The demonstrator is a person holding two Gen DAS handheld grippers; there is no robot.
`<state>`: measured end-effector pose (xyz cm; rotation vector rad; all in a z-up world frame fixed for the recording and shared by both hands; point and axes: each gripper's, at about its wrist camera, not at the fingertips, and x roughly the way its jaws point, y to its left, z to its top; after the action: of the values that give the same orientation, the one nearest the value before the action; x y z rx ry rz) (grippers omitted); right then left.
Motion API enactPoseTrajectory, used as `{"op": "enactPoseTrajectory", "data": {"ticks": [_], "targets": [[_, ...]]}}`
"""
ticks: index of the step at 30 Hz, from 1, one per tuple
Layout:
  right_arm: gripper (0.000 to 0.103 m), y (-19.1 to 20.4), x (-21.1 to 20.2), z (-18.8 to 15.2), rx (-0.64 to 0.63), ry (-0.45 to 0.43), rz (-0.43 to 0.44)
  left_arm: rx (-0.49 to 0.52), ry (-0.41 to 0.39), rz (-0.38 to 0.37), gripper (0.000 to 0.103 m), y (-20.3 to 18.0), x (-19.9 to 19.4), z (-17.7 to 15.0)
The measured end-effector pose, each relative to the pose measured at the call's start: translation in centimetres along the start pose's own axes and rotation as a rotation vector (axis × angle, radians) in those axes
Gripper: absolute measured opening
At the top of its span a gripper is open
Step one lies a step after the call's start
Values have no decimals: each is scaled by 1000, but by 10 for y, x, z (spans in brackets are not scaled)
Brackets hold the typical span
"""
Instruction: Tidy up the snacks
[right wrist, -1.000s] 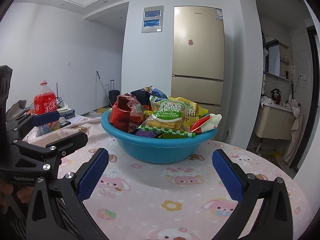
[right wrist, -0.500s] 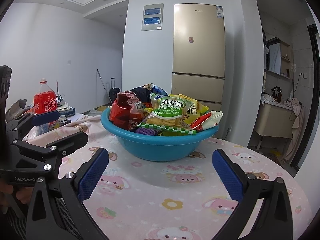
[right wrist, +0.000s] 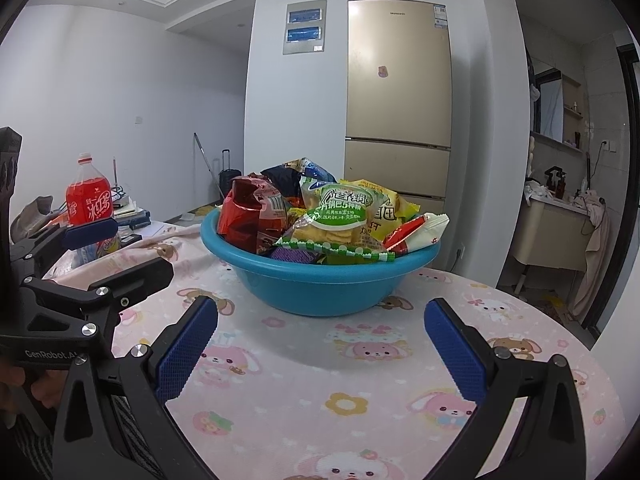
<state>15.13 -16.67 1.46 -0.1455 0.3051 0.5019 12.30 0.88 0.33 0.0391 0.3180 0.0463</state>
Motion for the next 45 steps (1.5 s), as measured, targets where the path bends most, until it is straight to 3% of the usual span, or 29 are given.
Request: {"op": "enactPoseTrajectory", "data": {"ticks": [45], "targets": [[103,1,4,-2,-5,26,7,-6,8,10,103,0,0,-1]]}}
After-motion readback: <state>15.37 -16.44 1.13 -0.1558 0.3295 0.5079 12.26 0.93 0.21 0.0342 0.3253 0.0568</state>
